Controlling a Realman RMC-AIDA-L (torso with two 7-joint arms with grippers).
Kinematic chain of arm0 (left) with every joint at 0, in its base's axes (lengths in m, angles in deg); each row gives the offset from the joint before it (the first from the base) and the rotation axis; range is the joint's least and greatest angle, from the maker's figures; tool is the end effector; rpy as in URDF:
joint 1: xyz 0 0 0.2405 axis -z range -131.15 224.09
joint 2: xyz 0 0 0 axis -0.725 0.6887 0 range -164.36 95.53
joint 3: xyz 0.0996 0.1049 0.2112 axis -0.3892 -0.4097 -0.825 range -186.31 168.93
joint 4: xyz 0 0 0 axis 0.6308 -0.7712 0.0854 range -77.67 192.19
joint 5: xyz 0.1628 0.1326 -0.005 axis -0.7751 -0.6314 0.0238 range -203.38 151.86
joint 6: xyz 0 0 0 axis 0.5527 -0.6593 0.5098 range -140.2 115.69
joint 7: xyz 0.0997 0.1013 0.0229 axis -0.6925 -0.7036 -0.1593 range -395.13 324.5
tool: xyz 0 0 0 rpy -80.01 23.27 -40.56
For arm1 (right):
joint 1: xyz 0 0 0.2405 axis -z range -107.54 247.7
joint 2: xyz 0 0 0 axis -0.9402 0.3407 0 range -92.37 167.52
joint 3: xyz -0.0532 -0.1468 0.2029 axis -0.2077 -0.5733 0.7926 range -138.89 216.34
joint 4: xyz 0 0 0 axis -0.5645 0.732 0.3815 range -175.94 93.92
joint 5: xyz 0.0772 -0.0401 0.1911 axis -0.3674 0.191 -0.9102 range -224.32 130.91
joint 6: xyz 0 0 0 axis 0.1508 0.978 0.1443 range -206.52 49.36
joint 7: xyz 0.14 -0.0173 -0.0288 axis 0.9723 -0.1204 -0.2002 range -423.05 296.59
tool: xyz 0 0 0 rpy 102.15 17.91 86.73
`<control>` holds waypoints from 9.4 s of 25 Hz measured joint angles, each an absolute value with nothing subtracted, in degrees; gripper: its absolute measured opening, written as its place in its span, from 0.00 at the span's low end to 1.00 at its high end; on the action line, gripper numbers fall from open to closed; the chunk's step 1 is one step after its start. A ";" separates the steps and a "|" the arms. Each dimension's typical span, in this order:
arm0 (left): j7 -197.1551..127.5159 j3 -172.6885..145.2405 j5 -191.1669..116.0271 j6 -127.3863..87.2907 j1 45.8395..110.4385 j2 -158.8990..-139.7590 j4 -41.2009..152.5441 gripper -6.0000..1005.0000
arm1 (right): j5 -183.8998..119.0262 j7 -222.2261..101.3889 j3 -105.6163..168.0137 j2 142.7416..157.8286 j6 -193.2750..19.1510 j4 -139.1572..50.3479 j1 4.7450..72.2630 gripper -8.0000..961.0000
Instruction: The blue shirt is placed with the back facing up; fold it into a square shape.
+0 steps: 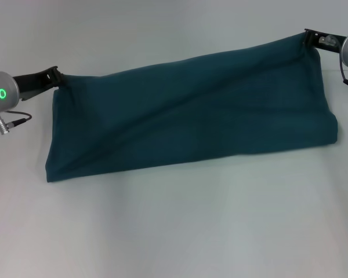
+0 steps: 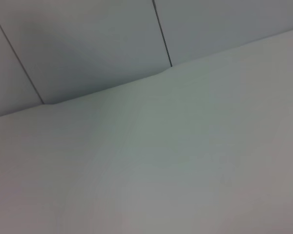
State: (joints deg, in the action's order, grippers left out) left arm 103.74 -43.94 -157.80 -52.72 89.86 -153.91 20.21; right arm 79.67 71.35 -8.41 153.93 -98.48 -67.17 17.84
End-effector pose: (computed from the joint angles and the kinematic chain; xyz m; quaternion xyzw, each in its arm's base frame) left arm -0.2789 0.4549 0.0368 -0.6663 -0.5928 -0.2237 0.3932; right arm 0.2388 0.5030 0.0345 -0.6883 0.5023 0.1960 0.4854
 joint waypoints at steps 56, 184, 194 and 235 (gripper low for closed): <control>108.80 -44.99 -155.33 -54.72 87.59 -153.34 17.53 0.34 | 77.30 78.39 -8.06 143.74 -114.90 -68.18 21.66 0.45; 99.71 -30.71 -142.73 -91.88 78.77 -151.31 11.59 0.02 | 57.44 62.68 13.69 146.65 -168.39 -67.51 46.45 0.75; 100.33 -32.24 -142.14 -96.74 86.31 -152.84 11.76 0.02 | 57.45 62.49 13.23 146.64 -167.43 -66.89 46.27 0.75; 91.77 -53.92 -122.19 -79.48 94.23 -158.12 25.88 0.40 | 58.64 62.93 10.07 145.74 -163.88 -65.72 45.92 0.75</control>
State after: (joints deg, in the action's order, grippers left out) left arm 91.77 -53.92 -122.19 -79.48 94.23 -158.12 25.88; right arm 58.64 62.93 10.07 145.74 -163.88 -65.72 45.92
